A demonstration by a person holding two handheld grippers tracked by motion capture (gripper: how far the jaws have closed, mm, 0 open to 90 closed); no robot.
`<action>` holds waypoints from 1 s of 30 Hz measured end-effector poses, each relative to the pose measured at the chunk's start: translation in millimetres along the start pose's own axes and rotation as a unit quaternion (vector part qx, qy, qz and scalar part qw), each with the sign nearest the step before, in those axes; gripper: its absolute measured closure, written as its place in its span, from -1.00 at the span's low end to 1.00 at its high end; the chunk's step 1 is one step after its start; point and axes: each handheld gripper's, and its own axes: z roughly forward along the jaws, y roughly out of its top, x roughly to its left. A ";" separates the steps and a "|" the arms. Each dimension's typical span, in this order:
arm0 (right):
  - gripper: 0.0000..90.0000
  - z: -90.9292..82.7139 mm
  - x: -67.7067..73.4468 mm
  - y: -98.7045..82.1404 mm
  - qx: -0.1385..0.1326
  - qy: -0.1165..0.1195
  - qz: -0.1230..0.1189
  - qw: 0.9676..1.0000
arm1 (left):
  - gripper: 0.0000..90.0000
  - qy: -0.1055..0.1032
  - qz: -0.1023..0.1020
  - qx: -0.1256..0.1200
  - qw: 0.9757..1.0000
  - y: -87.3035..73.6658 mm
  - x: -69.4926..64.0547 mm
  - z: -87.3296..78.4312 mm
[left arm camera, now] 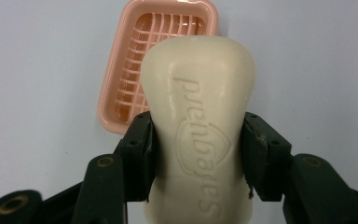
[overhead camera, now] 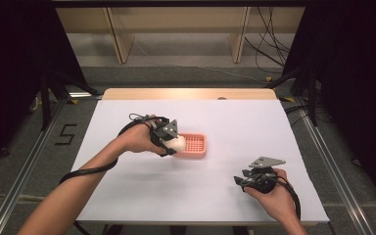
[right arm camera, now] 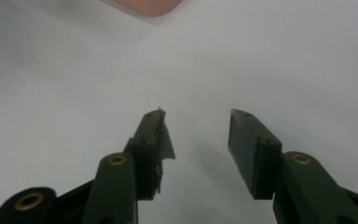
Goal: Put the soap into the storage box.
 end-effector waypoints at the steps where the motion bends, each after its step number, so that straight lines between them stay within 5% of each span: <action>1: 0.25 0.0 0.2 0.0 0.000 0.000 0.000 1.000 | 0.10 0.000 0.000 -0.001 1.000 0.9 0.0 0.4; 30: 0.25 0.1 0.0 0.1 0.000 0.000 0.000 1.000 | 0.10 0.000 0.017 -0.008 1.000 16.1 4.0 6.7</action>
